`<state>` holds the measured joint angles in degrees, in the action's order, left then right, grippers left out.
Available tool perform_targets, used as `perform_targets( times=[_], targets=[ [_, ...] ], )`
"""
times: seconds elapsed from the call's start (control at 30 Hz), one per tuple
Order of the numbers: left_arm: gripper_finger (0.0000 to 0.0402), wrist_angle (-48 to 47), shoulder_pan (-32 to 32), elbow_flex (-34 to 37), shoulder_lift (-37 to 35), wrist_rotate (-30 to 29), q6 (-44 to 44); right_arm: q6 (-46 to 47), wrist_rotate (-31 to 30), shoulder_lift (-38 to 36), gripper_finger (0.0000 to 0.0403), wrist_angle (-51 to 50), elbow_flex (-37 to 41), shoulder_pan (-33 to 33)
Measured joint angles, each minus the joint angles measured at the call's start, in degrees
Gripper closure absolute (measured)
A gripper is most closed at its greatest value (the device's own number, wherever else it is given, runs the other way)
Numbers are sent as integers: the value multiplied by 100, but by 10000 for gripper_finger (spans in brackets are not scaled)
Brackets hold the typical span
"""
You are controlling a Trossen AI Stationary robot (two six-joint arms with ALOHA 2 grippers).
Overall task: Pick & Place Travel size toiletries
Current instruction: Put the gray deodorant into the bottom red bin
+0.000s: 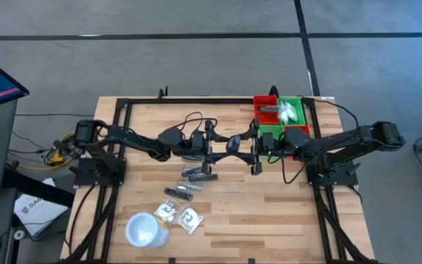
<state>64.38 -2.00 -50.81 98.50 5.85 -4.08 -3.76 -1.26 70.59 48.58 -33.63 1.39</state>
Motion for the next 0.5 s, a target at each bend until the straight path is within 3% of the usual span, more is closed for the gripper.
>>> perform_targets(
  times=[0.5],
  targets=[
    [218, -39, 22, -17, -2, 13, 2, -135, -17, 11, 138, -671, -463, 0]
  ],
)
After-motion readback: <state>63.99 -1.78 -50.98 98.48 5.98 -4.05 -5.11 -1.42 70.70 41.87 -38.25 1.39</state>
